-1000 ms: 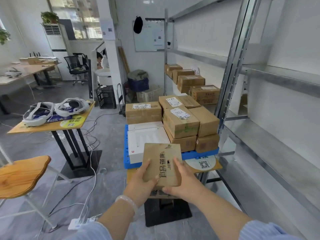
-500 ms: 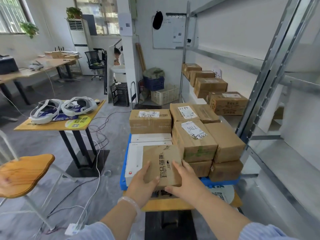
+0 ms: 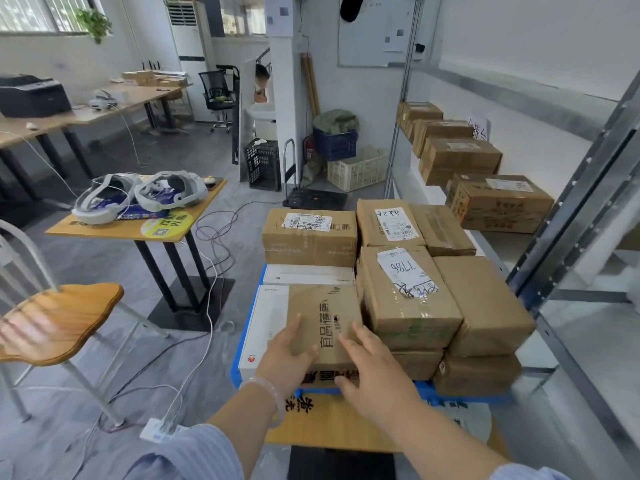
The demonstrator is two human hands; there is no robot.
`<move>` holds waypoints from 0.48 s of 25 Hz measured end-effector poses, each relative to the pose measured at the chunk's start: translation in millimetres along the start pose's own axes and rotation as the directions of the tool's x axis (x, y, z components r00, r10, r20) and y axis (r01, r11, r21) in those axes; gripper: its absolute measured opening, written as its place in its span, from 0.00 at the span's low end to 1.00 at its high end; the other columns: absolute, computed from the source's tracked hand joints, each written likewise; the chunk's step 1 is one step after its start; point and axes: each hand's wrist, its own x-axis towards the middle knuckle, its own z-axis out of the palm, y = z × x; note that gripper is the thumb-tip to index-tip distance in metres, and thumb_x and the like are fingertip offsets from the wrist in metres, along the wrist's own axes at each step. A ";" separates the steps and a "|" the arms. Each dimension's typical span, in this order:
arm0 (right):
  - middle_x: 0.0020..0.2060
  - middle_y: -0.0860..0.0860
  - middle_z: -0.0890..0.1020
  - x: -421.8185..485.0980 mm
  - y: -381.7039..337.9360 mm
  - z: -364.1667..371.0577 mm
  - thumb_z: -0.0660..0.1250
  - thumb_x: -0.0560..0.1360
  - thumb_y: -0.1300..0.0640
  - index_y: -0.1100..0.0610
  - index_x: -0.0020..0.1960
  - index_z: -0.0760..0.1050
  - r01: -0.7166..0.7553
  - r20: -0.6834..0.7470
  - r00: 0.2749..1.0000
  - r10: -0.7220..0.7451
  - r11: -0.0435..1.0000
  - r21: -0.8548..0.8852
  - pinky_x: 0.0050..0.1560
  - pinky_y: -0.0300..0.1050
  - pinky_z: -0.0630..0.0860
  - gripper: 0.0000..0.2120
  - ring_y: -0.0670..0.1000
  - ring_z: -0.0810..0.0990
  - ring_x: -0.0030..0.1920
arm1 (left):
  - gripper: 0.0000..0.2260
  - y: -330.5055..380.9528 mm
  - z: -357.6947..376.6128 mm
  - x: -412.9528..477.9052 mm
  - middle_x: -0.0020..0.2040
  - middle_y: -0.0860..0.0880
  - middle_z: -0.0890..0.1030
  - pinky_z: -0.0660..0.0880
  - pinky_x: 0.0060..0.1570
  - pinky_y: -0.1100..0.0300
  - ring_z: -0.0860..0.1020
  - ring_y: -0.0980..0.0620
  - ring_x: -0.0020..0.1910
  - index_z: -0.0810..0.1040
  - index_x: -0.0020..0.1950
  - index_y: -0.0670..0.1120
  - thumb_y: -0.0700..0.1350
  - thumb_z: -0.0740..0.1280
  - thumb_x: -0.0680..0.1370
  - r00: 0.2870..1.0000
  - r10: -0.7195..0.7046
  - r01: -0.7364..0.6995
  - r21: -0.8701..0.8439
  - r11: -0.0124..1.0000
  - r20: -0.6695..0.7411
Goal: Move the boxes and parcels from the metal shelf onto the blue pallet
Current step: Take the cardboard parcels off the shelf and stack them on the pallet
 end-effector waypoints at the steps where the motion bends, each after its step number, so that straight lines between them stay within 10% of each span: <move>1: 0.77 0.42 0.45 1.8 1.1 0.0 0.63 0.77 0.44 0.42 0.77 0.51 0.004 -0.006 1.000 -0.004 1.000 -0.008 0.74 0.44 0.51 0.33 0.43 0.42 0.76 | 0.29 2.3 1.0 5.3 0.65 0.58 0.70 0.66 0.48 0.72 0.69 0.60 0.59 0.58 0.75 0.60 0.52 0.67 0.77 1.000 0.013 -0.013 0.006 1.000 0.013; 12: 0.77 0.44 0.37 6.1 -8.1 10.5 0.61 0.78 0.43 0.46 0.78 0.38 -0.009 0.047 0.999 0.020 0.977 -0.214 0.70 0.44 0.37 0.40 0.45 0.32 0.74 | 0.33 3.3 -3.8 34.2 0.74 0.49 0.61 0.68 0.66 0.53 0.66 0.49 0.69 0.47 0.78 0.59 0.58 0.62 0.78 0.986 0.048 -0.077 0.185 0.980 0.157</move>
